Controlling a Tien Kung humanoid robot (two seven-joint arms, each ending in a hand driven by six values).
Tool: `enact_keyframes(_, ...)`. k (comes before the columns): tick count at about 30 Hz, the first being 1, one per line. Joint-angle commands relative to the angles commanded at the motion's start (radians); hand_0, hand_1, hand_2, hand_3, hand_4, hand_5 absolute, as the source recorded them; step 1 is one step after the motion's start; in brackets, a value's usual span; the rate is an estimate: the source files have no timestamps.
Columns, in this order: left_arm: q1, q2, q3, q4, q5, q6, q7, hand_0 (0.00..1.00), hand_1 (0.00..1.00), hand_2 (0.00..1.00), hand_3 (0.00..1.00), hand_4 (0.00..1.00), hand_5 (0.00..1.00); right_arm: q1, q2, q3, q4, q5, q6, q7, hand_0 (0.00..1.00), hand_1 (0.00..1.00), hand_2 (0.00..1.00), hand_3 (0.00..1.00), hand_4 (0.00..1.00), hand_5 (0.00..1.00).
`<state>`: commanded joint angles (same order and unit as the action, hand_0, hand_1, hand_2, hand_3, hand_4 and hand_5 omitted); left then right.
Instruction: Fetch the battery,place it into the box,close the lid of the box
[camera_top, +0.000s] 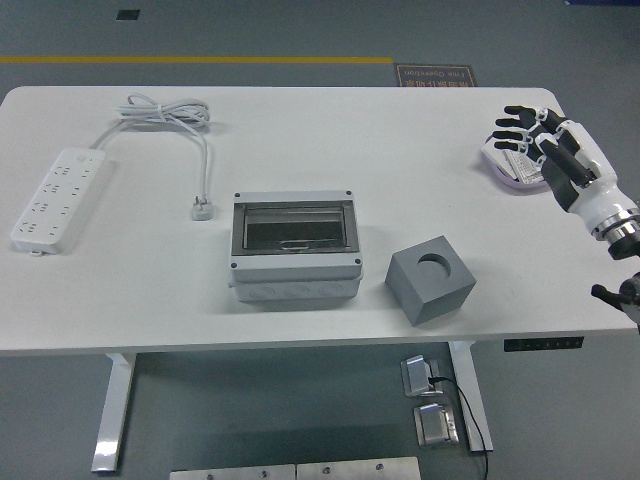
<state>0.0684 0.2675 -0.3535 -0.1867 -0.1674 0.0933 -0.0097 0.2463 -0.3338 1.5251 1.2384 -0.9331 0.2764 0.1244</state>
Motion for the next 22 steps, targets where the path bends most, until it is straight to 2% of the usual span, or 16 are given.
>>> enact_keyframes(4,-0.006,0.005,-0.072,-0.008,0.077,0.001,0.002,0.646,0.708,0.663,0.683,0.694,0.203,0.003,-0.008,-0.011,-0.019,0.136,-0.014,0.006,0.689,0.670,0.691,0.667,0.743,0.571)
enact_keyframes(5,-0.009,0.008,-0.092,-0.010,0.099,0.001,0.003,0.646,0.708,0.663,0.684,0.694,0.202,0.002,-0.010,-0.014,-0.022,0.164,-0.016,0.008,0.667,0.659,0.683,0.663,0.784,0.624)
enact_keyframes(9,-0.018,0.023,-0.173,-0.021,0.188,0.003,0.004,0.646,0.708,0.663,0.684,0.694,0.202,-0.006,-0.018,-0.022,-0.023,0.243,-0.020,0.012,0.667,0.659,0.683,0.663,0.784,0.624)
enact_keyframes(11,-0.019,0.032,-0.218,-0.028,0.236,0.005,0.005,0.646,0.708,0.664,0.685,0.694,0.202,-0.009,-0.023,-0.024,-0.018,0.250,-0.022,0.014,0.653,0.648,0.678,0.653,0.752,0.596)
enact_keyframes(15,-0.020,0.041,-0.298,-0.037,0.324,0.005,0.006,0.646,0.708,0.664,0.685,0.694,0.202,-0.013,-0.029,-0.021,-0.001,0.234,-0.027,0.015,0.653,0.648,0.678,0.653,0.752,0.596)
enact_keyframes(22,-0.017,0.032,-0.355,-0.039,0.395,0.003,0.008,0.646,0.708,0.663,0.685,0.694,0.201,-0.023,-0.037,-0.001,0.034,0.186,-0.031,0.012,0.649,0.646,0.676,0.651,0.751,0.603)
